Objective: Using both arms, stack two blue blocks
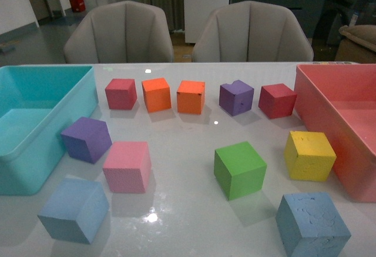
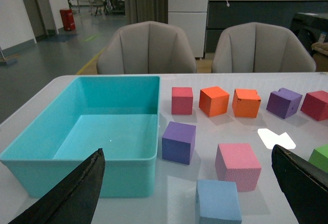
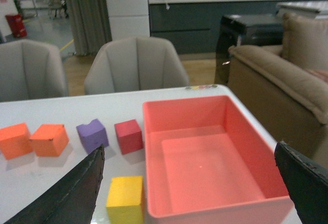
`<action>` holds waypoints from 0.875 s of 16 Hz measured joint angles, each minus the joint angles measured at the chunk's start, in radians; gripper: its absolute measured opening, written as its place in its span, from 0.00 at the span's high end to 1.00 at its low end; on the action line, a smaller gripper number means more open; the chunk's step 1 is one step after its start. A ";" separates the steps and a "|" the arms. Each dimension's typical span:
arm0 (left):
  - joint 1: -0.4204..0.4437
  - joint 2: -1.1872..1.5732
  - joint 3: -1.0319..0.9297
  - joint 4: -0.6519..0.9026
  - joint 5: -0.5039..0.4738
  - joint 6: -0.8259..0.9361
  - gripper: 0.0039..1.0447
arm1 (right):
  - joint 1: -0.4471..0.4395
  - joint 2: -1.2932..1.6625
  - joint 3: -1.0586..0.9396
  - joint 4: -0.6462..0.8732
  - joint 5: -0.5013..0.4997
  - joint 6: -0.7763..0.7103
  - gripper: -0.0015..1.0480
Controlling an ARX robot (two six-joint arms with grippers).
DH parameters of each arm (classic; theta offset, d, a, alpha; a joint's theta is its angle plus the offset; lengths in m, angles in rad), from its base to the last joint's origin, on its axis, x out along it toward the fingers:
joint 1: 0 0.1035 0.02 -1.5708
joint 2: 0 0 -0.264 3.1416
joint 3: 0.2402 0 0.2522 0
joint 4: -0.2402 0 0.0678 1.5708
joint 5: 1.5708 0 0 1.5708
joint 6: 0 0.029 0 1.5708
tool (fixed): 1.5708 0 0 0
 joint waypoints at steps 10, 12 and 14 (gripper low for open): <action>0.000 0.000 0.000 0.000 0.000 0.000 0.06 | 0.176 1.008 0.277 -0.019 -0.211 0.273 0.06; 0.000 0.000 0.000 0.000 0.000 0.000 0.06 | 0.181 1.046 0.285 -0.021 -0.225 0.283 0.06; 0.000 0.000 0.000 0.000 0.000 0.000 0.06 | 0.181 1.086 0.288 0.001 -0.232 0.285 0.06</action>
